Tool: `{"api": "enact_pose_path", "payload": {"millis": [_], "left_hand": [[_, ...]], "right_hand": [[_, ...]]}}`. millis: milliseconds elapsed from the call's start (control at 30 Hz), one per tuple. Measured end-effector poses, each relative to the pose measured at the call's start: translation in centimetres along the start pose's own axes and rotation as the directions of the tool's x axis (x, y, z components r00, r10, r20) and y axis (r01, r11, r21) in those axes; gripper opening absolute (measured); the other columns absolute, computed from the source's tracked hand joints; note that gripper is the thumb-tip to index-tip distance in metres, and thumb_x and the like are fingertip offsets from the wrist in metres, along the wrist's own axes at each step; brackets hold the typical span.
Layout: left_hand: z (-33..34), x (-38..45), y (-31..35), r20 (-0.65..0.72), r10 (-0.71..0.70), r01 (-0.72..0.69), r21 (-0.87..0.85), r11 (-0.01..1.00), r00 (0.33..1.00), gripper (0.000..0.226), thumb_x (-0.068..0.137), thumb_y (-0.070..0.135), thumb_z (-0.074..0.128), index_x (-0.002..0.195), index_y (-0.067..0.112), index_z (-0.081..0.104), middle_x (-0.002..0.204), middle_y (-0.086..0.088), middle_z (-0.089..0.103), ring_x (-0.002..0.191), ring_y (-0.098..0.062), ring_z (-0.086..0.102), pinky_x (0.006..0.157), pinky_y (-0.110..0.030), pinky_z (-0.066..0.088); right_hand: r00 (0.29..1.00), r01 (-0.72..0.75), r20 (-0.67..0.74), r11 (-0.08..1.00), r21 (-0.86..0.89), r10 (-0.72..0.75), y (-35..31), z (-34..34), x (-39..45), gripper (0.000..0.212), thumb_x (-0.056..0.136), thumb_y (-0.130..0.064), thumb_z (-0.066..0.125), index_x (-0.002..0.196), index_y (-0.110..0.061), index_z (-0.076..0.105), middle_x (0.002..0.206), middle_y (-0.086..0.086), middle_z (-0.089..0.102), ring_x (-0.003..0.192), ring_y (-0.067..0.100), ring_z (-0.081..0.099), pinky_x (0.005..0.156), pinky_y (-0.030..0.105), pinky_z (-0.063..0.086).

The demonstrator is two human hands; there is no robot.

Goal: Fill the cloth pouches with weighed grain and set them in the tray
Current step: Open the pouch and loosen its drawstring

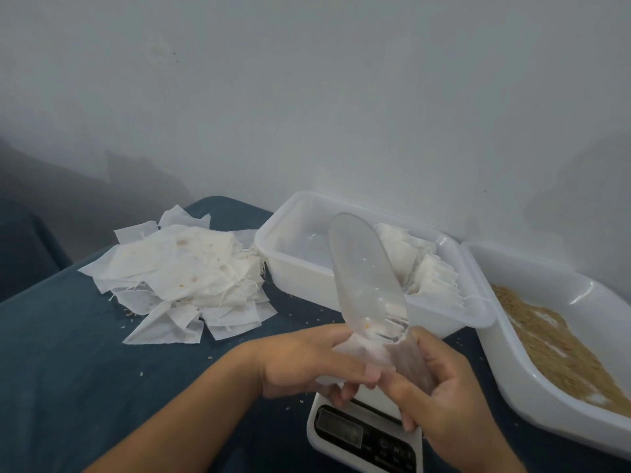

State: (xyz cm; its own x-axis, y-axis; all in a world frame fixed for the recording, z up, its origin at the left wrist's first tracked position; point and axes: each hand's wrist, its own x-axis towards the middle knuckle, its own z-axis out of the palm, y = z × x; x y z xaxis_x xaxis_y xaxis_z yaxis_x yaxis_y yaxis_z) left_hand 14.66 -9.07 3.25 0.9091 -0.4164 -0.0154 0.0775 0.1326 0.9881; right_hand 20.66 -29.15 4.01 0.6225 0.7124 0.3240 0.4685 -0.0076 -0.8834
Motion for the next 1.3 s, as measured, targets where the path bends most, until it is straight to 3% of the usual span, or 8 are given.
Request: {"api": "enact_pose_path", "payload": {"millis": [133,300,500,667,800,967,1167,1300], "left_hand": [[-0.1,0.0,-0.2,-0.020,-0.015,0.016,0.059,0.998,1.000,0.043,0.082,0.037,0.067,0.110,0.006,0.062,0.082,0.002,0.059,0.062,-0.002,0.050,0.058,-0.016,0.041],[0.1,0.0,-0.2,-0.024,0.001,0.001,0.077,0.997,1.000,0.033,0.082,0.035,0.068,0.106,0.012,0.067,0.084,-0.001,0.060,0.068,-0.003,0.053,0.063,-0.017,0.043],[0.2,-0.2,-0.1,0.022,-0.012,0.012,-0.009,1.000,1.000,0.014,0.086,0.032,0.068,0.094,0.037,0.077,0.090,0.016,0.071,0.083,-0.002,0.063,0.077,-0.019,0.054],[0.0,-0.3,-0.1,-0.009,-0.013,0.014,0.030,0.999,1.000,0.026,0.083,0.033,0.072,0.105,0.019,0.071,0.096,-0.001,0.068,0.081,-0.012,0.063,0.073,-0.024,0.056],[0.0,-0.5,0.1,0.046,0.004,-0.007,0.068,0.998,0.999,0.021,0.093,0.018,0.067,0.098,0.037,0.075,0.093,0.015,0.072,0.083,-0.004,0.066,0.073,-0.025,0.056],[-0.3,-0.2,-0.3,0.007,0.024,-0.025,0.103,0.994,1.000,0.028,0.082,0.030,0.072,0.108,0.023,0.068,0.102,-0.003,0.065,0.090,-0.020,0.061,0.075,-0.030,0.054],[-0.6,0.1,-0.5,0.009,-0.018,0.017,0.159,0.987,1.000,0.053,0.083,0.027,0.072,0.126,-0.001,0.061,0.107,-0.017,0.059,0.085,-0.019,0.055,0.073,-0.029,0.050],[-0.5,0.1,-0.6,-0.014,-0.021,0.023,0.162,0.986,1.000,0.056,0.081,0.029,0.074,0.121,-0.007,0.060,0.103,-0.020,0.057,0.079,-0.013,0.057,0.071,-0.027,0.049]], "right_hand": [[0.992,0.026,0.124,0.999,-0.034,-0.022,-0.5,0.1,0.1,0.026,0.094,-0.019,0.074,0.112,-0.037,0.075,0.071,-0.006,0.075,0.046,0.002,0.060,0.041,0.020,0.045],[0.984,0.040,0.178,0.998,-0.046,-0.032,-0.9,0.2,0.2,0.033,0.100,-0.015,0.068,0.128,-0.031,0.070,0.086,-0.002,0.079,0.061,-0.003,0.069,0.043,0.019,0.048],[0.991,0.037,0.130,0.995,-0.092,-0.025,-0.2,-0.2,0.1,0.040,0.095,-0.033,0.071,0.134,-0.039,0.067,0.081,0.005,0.075,0.047,0.002,0.057,0.043,0.021,0.047],[0.981,0.025,0.191,1.000,-0.007,-0.024,-0.7,-0.2,0.0,0.039,0.096,0.000,0.069,0.127,-0.024,0.072,0.083,0.002,0.077,0.062,0.000,0.069,0.053,0.016,0.052],[0.978,-0.055,0.195,0.995,-0.081,0.070,-0.4,-0.5,-0.1,0.030,0.090,-0.024,0.074,0.120,-0.025,0.073,0.097,0.008,0.079,0.071,0.033,0.073,0.057,0.051,0.060],[0.956,-0.092,0.273,0.994,-0.057,0.105,-0.1,-0.8,-0.1,0.023,0.091,-0.021,0.073,0.114,-0.021,0.073,0.098,0.006,0.078,0.059,0.011,0.064,0.047,0.027,0.050],[0.957,-0.058,0.283,0.998,-0.025,0.062,0.0,-0.6,-0.2,0.051,0.098,-0.029,0.070,0.147,-0.032,0.056,0.106,0.012,0.078,0.091,0.041,0.074,0.072,0.076,0.053],[0.968,-0.075,0.238,0.996,-0.038,0.082,0.3,-0.6,-0.2,0.058,0.096,-0.026,0.074,0.149,-0.037,0.053,0.115,0.009,0.077,0.098,0.035,0.076,0.081,0.070,0.057]]}}
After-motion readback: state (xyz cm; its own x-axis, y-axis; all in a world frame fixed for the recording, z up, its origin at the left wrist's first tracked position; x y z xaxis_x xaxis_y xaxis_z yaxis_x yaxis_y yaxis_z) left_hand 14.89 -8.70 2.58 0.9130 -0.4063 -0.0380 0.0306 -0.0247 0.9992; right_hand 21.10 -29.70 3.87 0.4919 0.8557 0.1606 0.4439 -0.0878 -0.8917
